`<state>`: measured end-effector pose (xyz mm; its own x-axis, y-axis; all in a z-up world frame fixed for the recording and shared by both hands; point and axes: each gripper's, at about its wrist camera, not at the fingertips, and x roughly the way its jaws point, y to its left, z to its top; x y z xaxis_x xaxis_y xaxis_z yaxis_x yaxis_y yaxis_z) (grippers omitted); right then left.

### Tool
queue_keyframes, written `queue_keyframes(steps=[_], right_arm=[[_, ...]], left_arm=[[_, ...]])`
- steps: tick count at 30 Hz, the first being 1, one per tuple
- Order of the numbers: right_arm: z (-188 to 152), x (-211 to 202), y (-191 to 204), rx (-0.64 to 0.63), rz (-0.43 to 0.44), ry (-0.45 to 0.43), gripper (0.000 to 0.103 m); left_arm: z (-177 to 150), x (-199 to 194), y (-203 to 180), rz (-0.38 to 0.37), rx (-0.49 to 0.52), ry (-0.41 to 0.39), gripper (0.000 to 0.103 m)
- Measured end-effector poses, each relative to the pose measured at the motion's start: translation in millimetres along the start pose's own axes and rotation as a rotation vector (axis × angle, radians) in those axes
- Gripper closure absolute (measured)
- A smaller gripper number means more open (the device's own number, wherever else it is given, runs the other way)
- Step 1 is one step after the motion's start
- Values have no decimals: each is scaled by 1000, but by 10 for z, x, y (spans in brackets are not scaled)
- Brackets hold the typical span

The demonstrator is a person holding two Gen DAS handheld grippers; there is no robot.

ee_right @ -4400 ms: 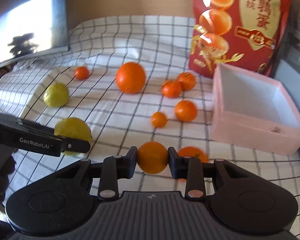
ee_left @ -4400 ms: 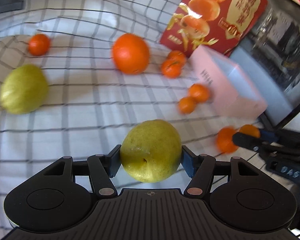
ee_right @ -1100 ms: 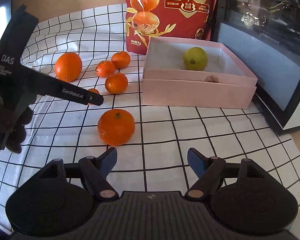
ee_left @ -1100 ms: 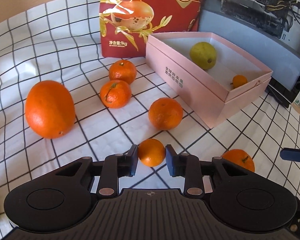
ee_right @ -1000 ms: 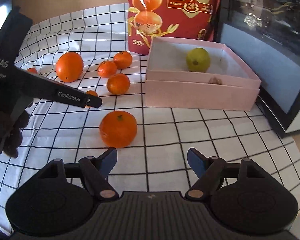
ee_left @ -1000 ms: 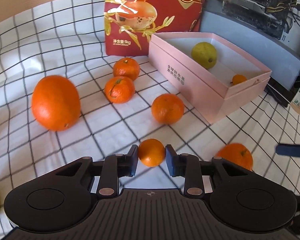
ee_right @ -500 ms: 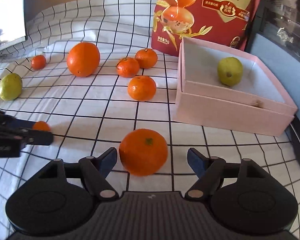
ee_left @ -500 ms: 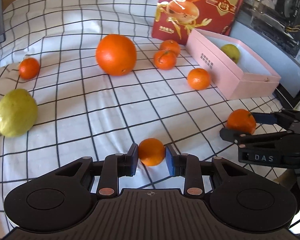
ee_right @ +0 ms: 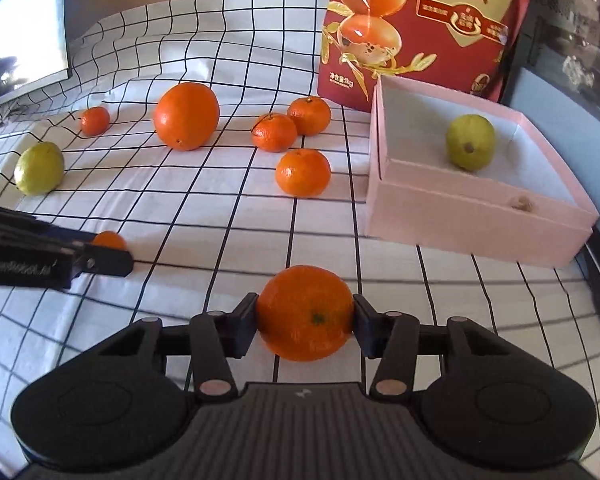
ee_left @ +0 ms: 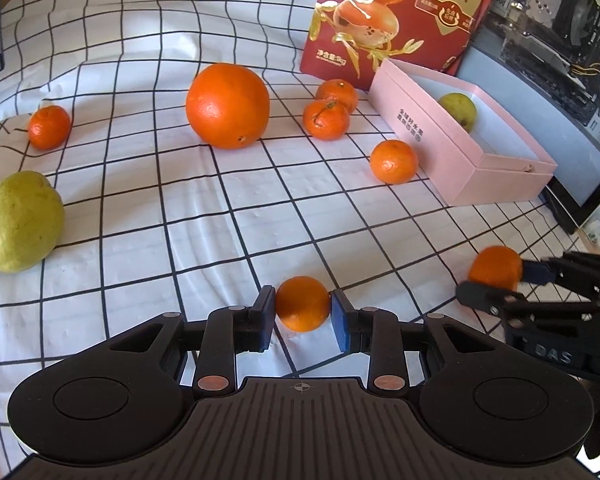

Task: Organize fruits
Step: 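Grasp a large orange with the right gripper while the left holds its tangerine, then carry both fruits over the pink box and open both grippers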

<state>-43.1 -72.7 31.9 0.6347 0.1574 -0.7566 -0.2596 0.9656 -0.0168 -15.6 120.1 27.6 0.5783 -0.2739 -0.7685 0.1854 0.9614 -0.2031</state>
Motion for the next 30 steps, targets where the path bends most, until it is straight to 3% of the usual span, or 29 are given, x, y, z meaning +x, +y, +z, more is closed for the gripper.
queue_keyframes(steps=[3, 9, 15, 21, 24, 30], right_arm=[[-82, -88, -54, 20, 21, 5, 54], [-228, -114, -111, 37, -27, 12, 40], [-213, -90, -126, 56, -34, 5, 40], [-120, -29, -110, 47, -34, -9, 44], [-69, -32, -74, 19, -37, -23, 53], [-38, -39, -90, 18, -22, -14, 55]], left_arm=[[6, 2, 8, -10, 4, 7, 69], [24, 3, 29, -20, -22, 19, 69], [4, -1, -11, -6, -1, 10, 69], [-18, 0, -42, 8, 19, -1, 69], [-22, 3, -45, 10, 27, -4, 69], [-35, 3, -62, 21, 45, -10, 69]])
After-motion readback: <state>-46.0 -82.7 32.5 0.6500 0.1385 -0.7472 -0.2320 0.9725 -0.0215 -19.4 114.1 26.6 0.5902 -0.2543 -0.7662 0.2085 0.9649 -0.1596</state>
